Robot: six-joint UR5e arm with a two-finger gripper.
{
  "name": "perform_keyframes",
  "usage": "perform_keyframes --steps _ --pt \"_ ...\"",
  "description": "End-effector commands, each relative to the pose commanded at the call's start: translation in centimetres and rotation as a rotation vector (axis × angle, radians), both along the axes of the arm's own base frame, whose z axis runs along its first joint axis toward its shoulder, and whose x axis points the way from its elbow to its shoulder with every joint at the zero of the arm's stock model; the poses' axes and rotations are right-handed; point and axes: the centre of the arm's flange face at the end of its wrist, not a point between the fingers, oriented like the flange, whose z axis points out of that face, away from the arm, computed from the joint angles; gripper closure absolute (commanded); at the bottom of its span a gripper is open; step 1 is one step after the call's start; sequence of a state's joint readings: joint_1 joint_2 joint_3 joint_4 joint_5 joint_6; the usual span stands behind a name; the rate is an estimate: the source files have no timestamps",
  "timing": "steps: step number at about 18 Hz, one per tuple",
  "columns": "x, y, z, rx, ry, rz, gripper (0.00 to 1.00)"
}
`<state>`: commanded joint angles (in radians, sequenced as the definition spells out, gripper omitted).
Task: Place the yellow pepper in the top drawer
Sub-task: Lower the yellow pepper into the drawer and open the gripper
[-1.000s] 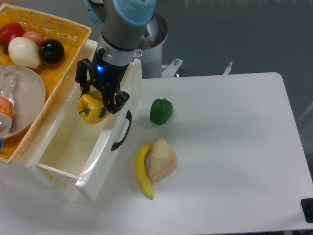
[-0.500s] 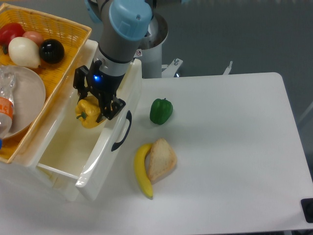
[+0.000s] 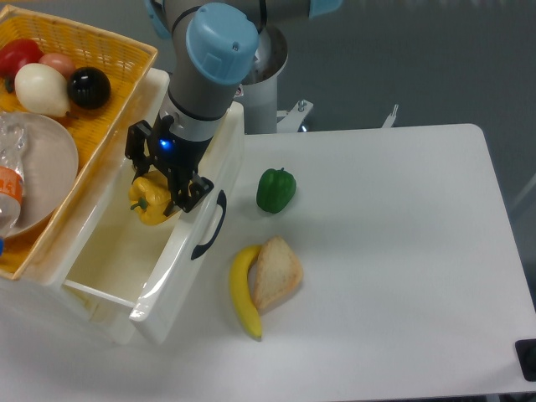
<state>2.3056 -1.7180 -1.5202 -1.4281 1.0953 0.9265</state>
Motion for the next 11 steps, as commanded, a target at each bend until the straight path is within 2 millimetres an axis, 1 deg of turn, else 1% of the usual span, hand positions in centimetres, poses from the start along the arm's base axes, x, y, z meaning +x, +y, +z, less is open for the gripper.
perform_keyframes --steps 2,4,8,11 --pt "0.0 0.0 -0.1 -0.001 -0.001 0.0 0.55" --pt "0.8 0.3 0.1 -0.002 0.001 -0.014 0.55" --pt "1.8 0.8 0.0 -0.011 0.0 -0.019 0.55" --pt "1.7 0.9 -0.3 -0.014 -0.003 -0.017 0.55"
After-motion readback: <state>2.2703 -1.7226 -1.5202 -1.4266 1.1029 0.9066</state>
